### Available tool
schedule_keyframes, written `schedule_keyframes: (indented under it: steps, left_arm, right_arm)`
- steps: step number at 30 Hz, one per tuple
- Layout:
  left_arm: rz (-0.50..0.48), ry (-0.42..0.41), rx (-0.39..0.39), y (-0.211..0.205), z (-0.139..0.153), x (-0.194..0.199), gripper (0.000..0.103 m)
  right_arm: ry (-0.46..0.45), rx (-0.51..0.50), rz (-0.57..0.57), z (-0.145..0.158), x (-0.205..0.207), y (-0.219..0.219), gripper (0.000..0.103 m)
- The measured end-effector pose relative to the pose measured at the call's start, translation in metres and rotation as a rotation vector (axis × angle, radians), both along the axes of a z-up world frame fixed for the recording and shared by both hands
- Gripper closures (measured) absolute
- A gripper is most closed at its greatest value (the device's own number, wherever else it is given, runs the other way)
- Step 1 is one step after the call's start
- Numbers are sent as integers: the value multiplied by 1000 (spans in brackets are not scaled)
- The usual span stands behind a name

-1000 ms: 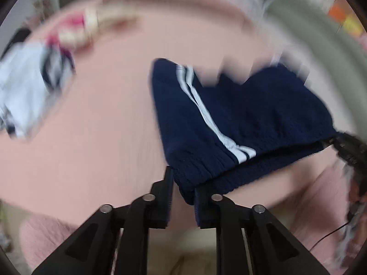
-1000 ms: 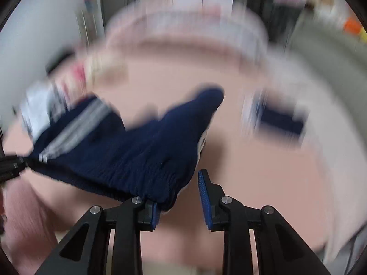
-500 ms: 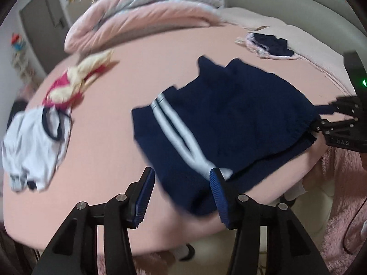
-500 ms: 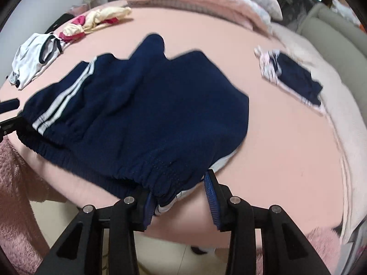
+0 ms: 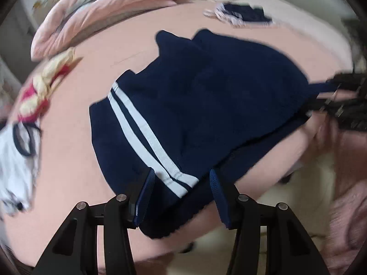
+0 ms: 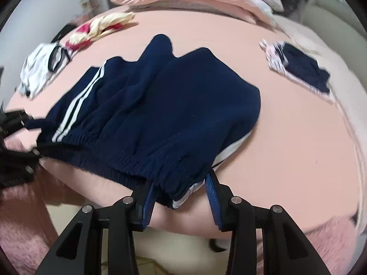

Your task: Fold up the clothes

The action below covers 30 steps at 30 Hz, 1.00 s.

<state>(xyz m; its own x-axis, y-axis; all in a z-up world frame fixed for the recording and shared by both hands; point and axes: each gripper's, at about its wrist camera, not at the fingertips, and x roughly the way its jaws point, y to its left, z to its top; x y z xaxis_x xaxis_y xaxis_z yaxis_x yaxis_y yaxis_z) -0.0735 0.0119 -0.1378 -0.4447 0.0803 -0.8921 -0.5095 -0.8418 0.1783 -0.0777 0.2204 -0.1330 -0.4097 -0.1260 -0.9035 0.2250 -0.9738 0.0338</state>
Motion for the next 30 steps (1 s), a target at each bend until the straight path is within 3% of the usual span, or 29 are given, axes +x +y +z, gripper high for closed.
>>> schedule_keyframes:
  steps: [2, 3, 9, 12, 15, 18, 20, 21, 23, 24, 25, 27, 28, 29, 30]
  left_arm:
    - [-25, 11, -52, 8, -8, -2, 67]
    - [-7, 13, -57, 10, -9, -4, 93]
    - [232, 112, 68, -29, 34, -6, 98]
    - [286, 148, 33, -48, 46, 6, 99]
    - [319, 102, 20, -66, 39, 12, 99]
    - [329, 26, 31, -81, 22, 18, 99]
    - [307, 23, 95, -81, 25, 22, 99]
    - [284, 33, 133, -79, 30, 22, 97]
    - [240, 49, 155, -67, 33, 20, 83]
    - [217, 52, 144, -61, 32, 17, 58]
    - [199, 54, 136, -55, 28, 13, 41]
    - [176, 52, 91, -47, 13, -6, 42]
    - [171, 47, 55, -43, 5, -15, 53]
    - [178, 42, 17, -41, -2, -21, 71]
    - [191, 38, -8, -42, -7, -25, 96]
  right_arm:
    - [-22, 11, -21, -6, 0, 3, 58]
    - [-29, 23, -22, -8, 0, 3, 55]
    - [16, 73, 24, 2, 7, -12, 55]
    - [71, 83, 48, 8, 6, -24, 55]
    - [67, 118, 62, 4, 2, -34, 55]
    - [7, 146, 70, -8, 2, -37, 55]
    - [-8, 151, 72, -12, 6, -35, 55]
    - [-7, 144, 66, -11, 8, -32, 55]
    - [-12, 95, 40, -8, 10, -24, 53]
    - [-22, 76, 28, -9, 8, -21, 47]
    - [-33, 63, 14, -11, 7, -19, 46]
    - [-50, 43, 3, -16, 3, -18, 46]
    - [-60, 32, 2, -19, 2, -18, 46]
    - [-61, 18, 0, -21, 0, -17, 46]
    - [-57, 3, -3, -22, -3, -15, 47]
